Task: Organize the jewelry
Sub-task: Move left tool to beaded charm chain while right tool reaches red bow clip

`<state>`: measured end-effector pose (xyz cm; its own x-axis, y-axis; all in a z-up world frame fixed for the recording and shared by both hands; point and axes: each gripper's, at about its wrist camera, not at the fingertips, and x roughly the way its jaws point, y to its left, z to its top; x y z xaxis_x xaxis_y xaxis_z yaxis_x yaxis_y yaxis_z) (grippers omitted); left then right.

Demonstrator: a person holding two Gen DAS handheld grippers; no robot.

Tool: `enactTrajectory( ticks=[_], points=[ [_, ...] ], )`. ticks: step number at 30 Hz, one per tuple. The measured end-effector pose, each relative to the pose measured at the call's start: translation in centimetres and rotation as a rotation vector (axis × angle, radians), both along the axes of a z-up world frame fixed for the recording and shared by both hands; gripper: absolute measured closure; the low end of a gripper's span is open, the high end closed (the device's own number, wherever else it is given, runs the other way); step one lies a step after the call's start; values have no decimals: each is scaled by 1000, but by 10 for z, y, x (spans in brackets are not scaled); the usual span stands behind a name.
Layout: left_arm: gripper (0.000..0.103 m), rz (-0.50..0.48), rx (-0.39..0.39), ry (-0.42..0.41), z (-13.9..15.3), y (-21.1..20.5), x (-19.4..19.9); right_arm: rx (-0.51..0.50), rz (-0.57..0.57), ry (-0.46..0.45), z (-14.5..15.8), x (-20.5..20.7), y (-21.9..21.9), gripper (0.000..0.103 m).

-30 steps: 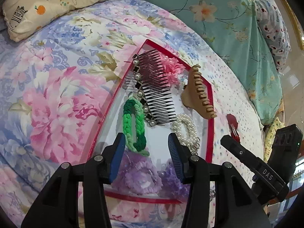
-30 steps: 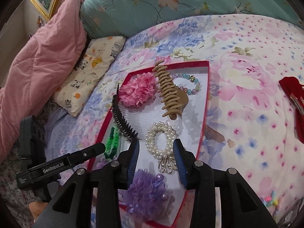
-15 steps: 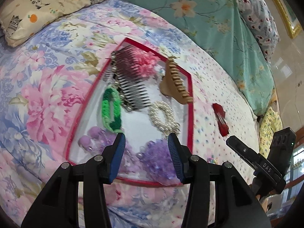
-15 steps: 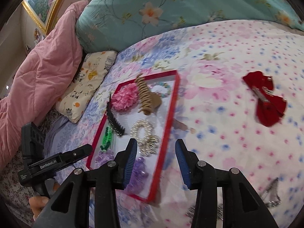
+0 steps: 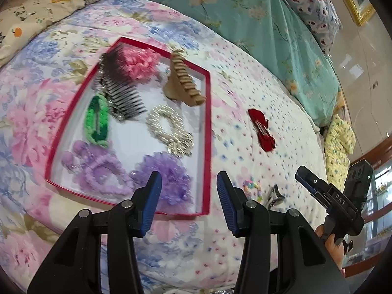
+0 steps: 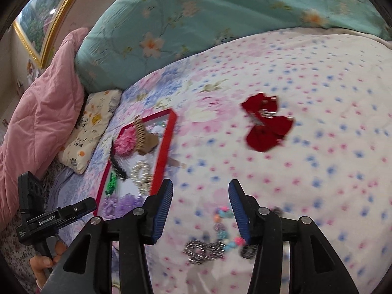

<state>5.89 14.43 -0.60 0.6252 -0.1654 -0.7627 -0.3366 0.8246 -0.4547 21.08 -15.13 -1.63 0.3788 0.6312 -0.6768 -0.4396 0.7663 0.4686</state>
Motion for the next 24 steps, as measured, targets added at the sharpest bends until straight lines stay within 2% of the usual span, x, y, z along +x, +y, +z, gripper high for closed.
enactTrajectory(
  ticks=[7,11,24],
  points=[
    [58,-62,6,9,0,-28,8,-1,-64,14,-5,2,-34,52],
    [58,-103,11,23,-3,-47,13,-4,-81,20,-8,5,-44,48],
    [58,-265,22,84,-22,-110,47,-36,-73,22,-18,31,-44,44]
  ],
)
